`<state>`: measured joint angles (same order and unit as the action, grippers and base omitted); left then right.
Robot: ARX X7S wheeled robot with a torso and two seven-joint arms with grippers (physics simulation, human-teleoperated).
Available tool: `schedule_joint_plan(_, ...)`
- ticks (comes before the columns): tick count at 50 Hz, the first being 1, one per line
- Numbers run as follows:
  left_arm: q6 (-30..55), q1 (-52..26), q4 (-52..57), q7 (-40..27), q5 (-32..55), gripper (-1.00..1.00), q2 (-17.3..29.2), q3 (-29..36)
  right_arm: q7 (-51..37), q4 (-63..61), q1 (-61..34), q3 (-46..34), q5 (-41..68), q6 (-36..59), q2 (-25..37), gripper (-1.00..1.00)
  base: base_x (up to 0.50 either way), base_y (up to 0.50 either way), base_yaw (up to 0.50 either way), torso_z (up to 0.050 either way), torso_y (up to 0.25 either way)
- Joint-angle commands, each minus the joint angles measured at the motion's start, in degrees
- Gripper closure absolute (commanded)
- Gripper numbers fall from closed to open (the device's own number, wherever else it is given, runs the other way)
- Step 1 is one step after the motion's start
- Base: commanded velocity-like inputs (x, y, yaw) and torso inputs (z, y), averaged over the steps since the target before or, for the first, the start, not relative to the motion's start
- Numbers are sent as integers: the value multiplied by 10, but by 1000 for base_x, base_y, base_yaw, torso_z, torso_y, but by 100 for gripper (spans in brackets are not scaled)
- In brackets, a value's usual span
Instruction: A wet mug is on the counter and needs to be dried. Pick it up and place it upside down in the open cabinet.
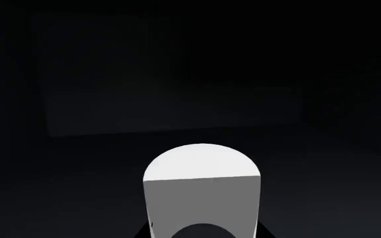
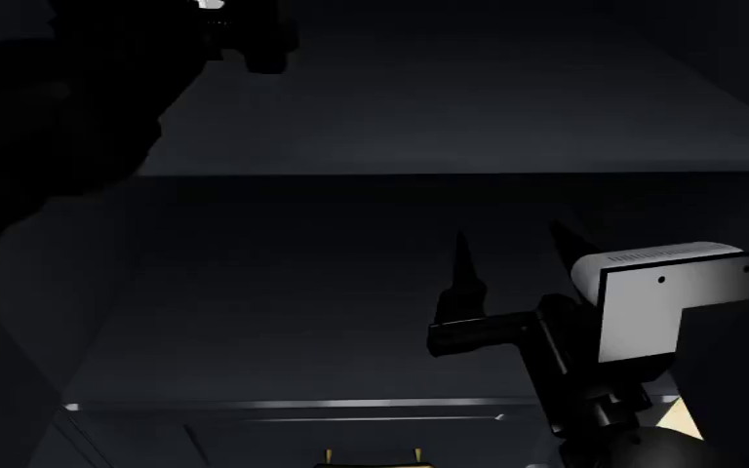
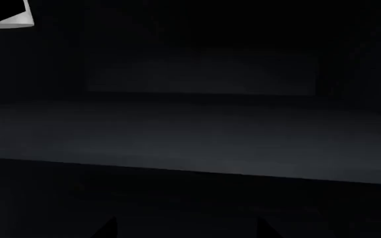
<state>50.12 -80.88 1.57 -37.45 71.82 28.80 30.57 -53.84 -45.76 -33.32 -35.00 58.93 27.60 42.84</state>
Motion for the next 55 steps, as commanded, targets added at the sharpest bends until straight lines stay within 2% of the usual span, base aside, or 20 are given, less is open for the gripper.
schedule_joint_plan(1, -32, -54, -140, 71, -71, 100, -47, 35, 1, -6, -1, 1, 2, -1, 4, -100, 0, 0, 0, 0, 0)
schedule_joint_plan(16, -128, -125, -433, 200, -166, 100, -145, 83, 12, 1, 5, 4, 0, -11, 8, -100, 0, 0, 0, 0, 1)
schedule_joint_plan(23, -165, -144, -525, 240, -192, 100, -177, 97, 17, 3, 10, 5, -3, -17, 10, -100, 0, 0, 0, 1, 1)
schedule_joint_plan(33, -269, -174, -758, 335, -237, 100, -252, 114, 23, 7, 15, 6, -6, -23, 12, -100, 0, 0, 0, 0, 0)
schedule_joint_plan(42, -273, -152, -765, 344, -270, 100, -256, 81, 22, 7, 11, 4, -5, -20, 11, -100, 0, 0, 0, 0, 1)
schedule_joint_plan(55, -265, -128, -765, 356, -351, 100, -262, 2, 22, 6, 10, 3, -6, -19, 11, -100, 0, 0, 0, 0, 0)
